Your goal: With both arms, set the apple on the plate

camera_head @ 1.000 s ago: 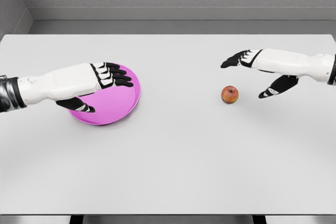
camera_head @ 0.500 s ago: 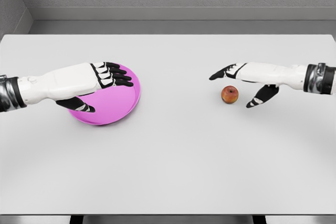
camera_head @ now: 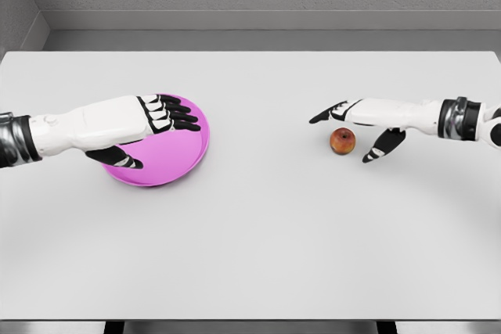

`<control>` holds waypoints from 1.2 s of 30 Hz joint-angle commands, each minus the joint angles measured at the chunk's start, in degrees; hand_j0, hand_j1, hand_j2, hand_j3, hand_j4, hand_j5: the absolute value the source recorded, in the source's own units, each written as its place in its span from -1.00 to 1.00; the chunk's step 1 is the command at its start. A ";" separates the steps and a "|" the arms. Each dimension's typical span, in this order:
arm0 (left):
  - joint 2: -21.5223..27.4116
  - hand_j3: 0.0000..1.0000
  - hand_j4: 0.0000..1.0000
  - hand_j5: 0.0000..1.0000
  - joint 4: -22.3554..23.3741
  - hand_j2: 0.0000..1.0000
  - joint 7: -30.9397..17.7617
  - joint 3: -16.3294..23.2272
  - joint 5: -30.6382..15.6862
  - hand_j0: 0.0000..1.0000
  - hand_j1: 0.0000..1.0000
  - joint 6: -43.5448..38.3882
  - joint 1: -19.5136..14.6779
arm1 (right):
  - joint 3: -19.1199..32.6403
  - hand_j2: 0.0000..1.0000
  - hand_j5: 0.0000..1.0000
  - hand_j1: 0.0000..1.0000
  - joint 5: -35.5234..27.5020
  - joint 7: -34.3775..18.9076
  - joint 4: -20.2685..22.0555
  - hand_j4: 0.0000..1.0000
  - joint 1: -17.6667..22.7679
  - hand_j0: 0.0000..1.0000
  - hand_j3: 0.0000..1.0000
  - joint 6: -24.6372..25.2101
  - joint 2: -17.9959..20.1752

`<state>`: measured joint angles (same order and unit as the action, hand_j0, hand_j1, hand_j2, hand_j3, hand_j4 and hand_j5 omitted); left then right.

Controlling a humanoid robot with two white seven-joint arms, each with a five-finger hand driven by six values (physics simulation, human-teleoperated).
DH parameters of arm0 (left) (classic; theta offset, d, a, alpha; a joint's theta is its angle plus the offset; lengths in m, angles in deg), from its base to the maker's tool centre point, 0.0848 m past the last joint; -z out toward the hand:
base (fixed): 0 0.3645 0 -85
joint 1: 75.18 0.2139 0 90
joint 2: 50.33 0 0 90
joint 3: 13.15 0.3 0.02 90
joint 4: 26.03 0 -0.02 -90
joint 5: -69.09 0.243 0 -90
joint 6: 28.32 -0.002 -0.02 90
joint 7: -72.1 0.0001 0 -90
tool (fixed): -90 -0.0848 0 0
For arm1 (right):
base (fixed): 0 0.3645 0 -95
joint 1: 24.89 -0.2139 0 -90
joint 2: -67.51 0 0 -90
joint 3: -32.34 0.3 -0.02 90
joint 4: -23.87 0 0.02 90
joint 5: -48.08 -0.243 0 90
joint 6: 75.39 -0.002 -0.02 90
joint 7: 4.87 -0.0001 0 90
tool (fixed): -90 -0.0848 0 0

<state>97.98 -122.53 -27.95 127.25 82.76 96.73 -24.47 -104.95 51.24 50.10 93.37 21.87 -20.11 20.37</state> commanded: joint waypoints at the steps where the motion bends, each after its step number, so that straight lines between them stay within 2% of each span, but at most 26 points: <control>1: 0.05 1.00 1.00 1.00 0.00 1.00 0.02 -0.04 -0.39 1.00 1.00 -0.05 0.00 | -0.08 1.00 1.00 1.00 -0.35 0.02 -1.56 1.00 0.00 1.00 1.00 -0.26 -0.50; 14: -0.04 1.00 1.00 1.00 0.00 1.00 0.02 -0.12 -0.39 1.00 1.00 -0.05 0.00 | -1.49 1.00 1.00 1.00 2.38 0.02 -7.36 1.00 -1.58 1.00 1.00 -0.26 -3.75; 23: -0.04 1.00 1.00 1.00 0.00 1.00 0.02 -0.04 -0.39 1.00 1.00 -0.05 0.00 | -1.40 0.98 0.98 0.98 4.40 0.02 -9.47 0.98 -2.11 0.98 0.98 -0.28 -4.45; 24: -0.04 1.00 1.00 1.00 0.00 1.00 0.02 -0.13 -0.39 1.00 1.00 -0.05 0.00 | -1.40 0.94 0.94 0.94 4.49 0.02 -9.47 0.94 -2.20 0.94 0.94 -0.28 -4.45; 25: -0.04 1.00 1.00 1.00 0.08 1.00 0.02 -0.12 -0.39 1.00 1.00 -0.05 0.00 | -1.40 0.75 0.75 0.75 4.40 0.02 -9.56 0.75 -2.20 0.75 0.75 -0.28 -4.45; 26: -0.04 1.00 1.00 1.00 0.00 1.00 0.02 -0.04 -0.30 1.00 1.00 -0.05 0.00 | -1.22 0.28 0.28 0.28 4.14 0.02 -9.64 0.28 -2.20 0.28 0.28 -0.28 -4.36; 27: -0.04 1.00 1.00 1.00 0.00 1.00 0.02 -0.04 -0.39 1.00 1.00 -0.05 0.00 | -1.13 0.23 0.23 0.23 4.05 0.02 -10.08 0.23 -2.29 0.23 0.23 -0.28 -4.45; 36: -0.04 1.00 1.00 1.00 0.09 1.00 0.02 -0.04 -0.39 1.00 1.00 -0.05 0.00 | -1.05 0.23 0.23 0.23 3.52 0.02 -10.17 0.23 -2.20 0.23 0.23 -0.28 -4.36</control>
<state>97.90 -122.46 -27.95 127.22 82.76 96.73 -24.47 -106.11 55.33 50.11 83.20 19.67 -20.53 15.95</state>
